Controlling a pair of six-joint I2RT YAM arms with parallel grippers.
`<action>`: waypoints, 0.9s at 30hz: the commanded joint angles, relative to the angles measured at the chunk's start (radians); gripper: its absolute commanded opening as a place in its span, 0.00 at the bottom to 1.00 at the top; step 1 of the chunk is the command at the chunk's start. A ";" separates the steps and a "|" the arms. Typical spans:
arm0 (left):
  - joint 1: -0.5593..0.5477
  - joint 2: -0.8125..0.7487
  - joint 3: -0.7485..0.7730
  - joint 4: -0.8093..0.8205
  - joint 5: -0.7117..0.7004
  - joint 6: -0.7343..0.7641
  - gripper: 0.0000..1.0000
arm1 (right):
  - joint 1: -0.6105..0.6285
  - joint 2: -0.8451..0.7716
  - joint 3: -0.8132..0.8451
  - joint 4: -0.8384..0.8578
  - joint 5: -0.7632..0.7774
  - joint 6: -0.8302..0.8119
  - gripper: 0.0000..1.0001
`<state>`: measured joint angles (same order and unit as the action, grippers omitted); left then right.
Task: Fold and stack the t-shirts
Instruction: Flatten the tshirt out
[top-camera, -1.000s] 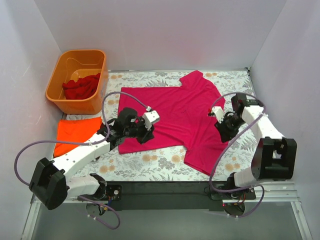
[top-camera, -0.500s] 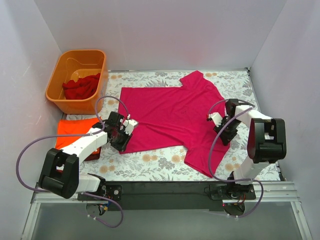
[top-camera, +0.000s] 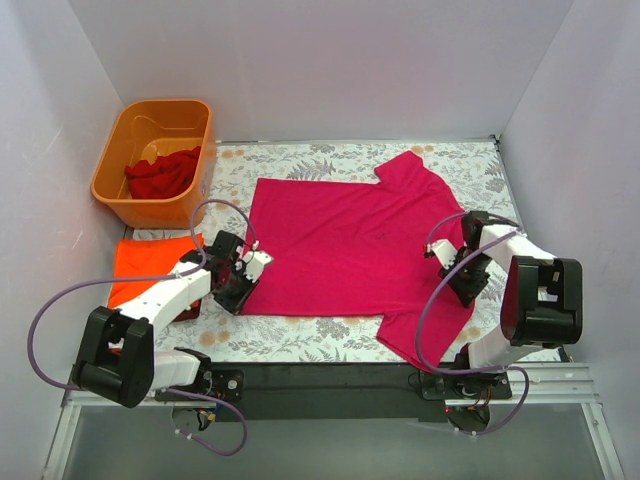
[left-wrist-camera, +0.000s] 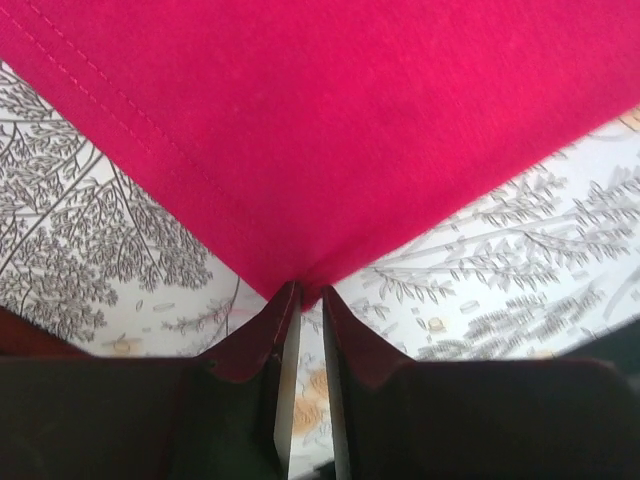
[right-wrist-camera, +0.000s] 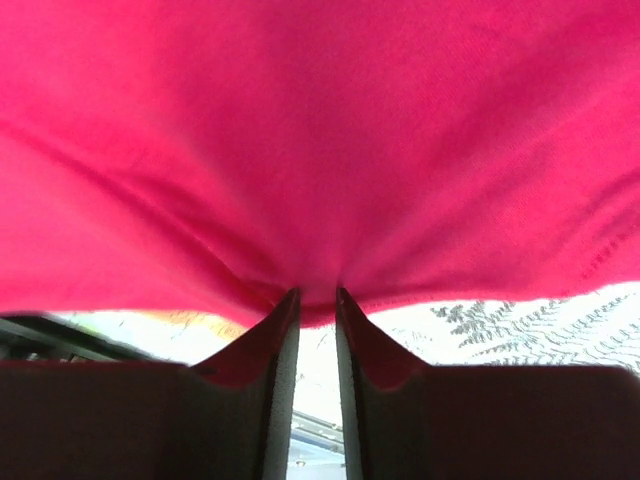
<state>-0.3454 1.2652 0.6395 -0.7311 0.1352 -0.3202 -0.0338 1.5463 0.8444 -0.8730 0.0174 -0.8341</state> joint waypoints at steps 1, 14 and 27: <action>0.008 -0.050 0.144 -0.111 0.072 0.044 0.15 | -0.015 -0.014 0.138 -0.109 -0.140 -0.062 0.31; 0.046 0.509 0.823 0.143 0.066 -0.164 0.18 | -0.020 0.346 0.812 -0.107 -0.304 0.108 0.26; 0.115 0.999 1.318 0.259 0.073 -0.241 0.18 | -0.021 0.807 1.386 0.002 -0.300 0.190 0.23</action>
<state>-0.2241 2.2253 1.8809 -0.5091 0.2169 -0.5392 -0.0513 2.2757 2.1544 -0.9031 -0.2913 -0.6739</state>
